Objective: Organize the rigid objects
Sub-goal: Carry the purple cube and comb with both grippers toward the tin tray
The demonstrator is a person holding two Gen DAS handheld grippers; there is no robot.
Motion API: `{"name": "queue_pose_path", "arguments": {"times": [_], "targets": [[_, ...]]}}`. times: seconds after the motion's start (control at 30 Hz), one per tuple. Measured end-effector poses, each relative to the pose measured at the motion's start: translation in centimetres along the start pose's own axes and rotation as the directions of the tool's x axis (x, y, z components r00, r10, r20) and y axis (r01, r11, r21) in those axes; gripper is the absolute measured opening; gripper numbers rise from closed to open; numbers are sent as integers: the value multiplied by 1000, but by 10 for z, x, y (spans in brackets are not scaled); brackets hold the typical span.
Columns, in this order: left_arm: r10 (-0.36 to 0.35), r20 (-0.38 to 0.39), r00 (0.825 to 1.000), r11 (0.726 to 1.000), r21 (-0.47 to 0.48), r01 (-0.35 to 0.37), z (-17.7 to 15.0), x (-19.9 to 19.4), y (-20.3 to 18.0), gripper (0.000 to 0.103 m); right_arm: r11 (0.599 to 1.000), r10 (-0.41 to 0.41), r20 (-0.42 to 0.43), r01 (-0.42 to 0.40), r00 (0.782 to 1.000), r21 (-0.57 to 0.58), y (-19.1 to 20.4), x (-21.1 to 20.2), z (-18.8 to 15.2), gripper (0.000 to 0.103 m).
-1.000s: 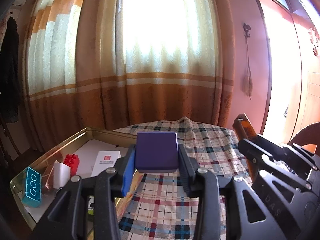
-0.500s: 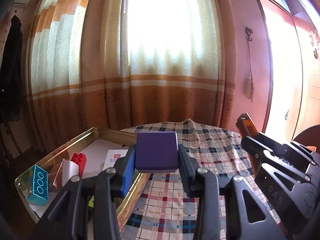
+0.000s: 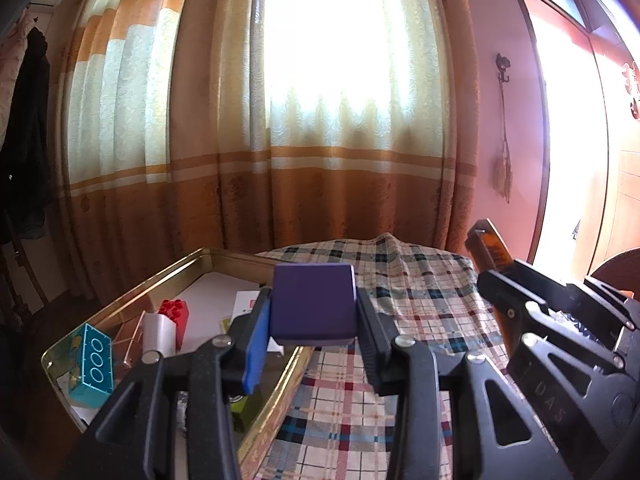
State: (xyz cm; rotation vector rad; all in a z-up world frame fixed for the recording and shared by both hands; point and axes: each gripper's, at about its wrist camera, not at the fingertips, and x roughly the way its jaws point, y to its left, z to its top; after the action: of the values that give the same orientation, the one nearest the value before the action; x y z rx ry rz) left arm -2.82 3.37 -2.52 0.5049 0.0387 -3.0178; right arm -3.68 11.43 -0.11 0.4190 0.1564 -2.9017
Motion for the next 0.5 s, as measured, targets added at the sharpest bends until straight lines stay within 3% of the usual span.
{"name": "queue_pose_path", "arguments": {"times": [0.5], "targets": [[16,7,1000,1000,0,-16,-5,-13,16,39,998,58,11,-58,998,-30,25,-8,-1,28]]}}
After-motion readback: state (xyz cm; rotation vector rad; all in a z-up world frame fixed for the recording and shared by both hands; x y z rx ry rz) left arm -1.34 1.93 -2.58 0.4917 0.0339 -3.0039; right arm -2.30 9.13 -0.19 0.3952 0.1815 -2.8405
